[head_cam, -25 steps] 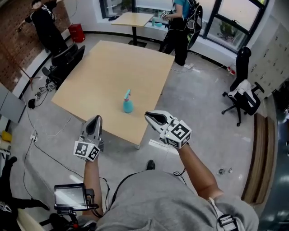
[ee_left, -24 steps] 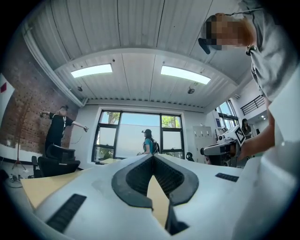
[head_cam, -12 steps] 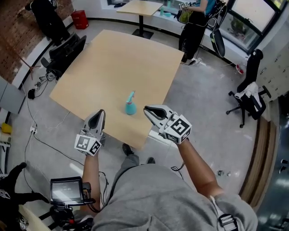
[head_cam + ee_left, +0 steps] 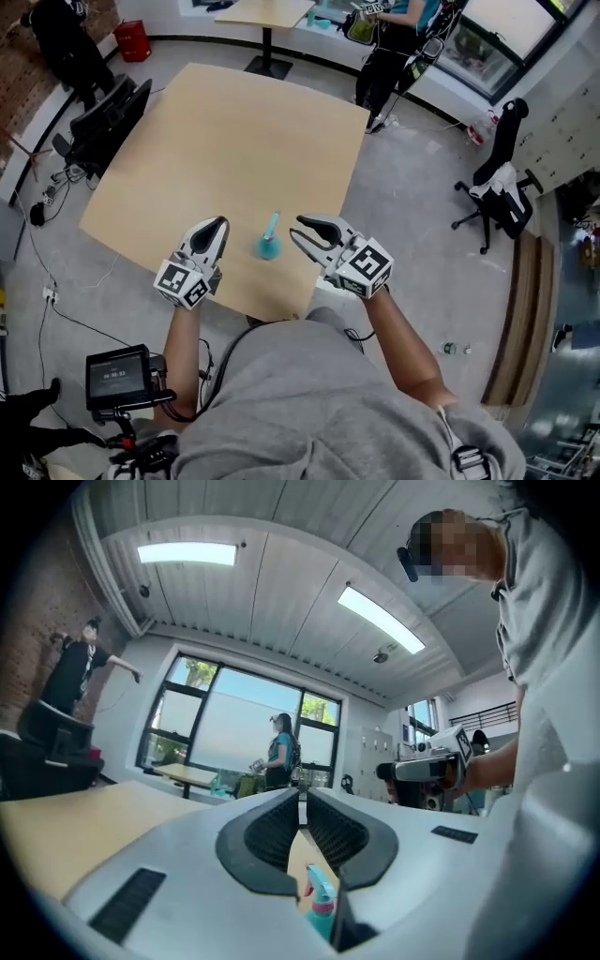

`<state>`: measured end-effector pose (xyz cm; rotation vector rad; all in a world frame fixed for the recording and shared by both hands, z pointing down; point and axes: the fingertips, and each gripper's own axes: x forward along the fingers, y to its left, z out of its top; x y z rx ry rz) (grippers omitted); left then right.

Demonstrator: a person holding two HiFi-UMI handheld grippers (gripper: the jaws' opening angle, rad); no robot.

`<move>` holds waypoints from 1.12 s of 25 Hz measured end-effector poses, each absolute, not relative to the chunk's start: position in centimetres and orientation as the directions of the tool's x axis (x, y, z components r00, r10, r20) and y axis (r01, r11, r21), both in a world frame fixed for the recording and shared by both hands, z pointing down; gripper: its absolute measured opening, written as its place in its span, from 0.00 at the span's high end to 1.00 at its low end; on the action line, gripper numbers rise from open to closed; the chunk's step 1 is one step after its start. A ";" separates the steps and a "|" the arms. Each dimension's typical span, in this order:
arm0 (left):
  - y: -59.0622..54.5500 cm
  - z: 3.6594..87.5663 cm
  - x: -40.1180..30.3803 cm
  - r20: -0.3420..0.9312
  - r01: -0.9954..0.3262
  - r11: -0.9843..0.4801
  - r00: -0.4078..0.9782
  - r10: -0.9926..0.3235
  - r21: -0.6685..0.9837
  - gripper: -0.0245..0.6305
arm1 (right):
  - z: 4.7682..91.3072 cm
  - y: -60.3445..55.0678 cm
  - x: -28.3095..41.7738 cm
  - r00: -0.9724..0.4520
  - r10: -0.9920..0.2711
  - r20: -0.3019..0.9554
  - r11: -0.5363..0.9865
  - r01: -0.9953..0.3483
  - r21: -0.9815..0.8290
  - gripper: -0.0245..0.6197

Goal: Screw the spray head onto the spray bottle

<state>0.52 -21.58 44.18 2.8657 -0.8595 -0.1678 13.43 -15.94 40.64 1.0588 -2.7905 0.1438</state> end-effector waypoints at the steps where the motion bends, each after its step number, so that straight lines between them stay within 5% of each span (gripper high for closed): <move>1: -22.6 45.2 0.8 -0.060 -0.509 -0.842 0.848 -0.526 0.180 0.95 | 41.3 -17.1 13.1 -0.734 -0.652 0.188 0.742 -0.669 -0.038 0.81; 7: -22.5 46.9 3.7 -0.047 -0.424 -0.885 0.897 -0.439 0.191 0.92 | 41.8 -18.0 13.5 -0.745 -0.621 0.241 0.758 -0.650 -0.058 0.79; 15: -21.0 52.9 7.5 0.092 -0.283 -0.942 0.958 -0.270 0.181 0.52 | 43.6 -19.9 11.9 -0.810 -0.453 0.373 0.869 -0.494 -0.018 0.79; 22: -19.3 62.0 10.5 0.290 -0.105 -0.984 0.955 -0.059 0.145 0.37 | 51.8 -18.9 9.9 -0.650 -0.099 0.753 0.968 0.113 0.224 0.74; 28: -19.3 66.7 12.9 0.342 -0.076 -0.991 0.939 -0.035 0.107 0.35 | 57.7 -18.4 9.0 -0.398 0.073 0.914 0.851 0.504 0.151 0.67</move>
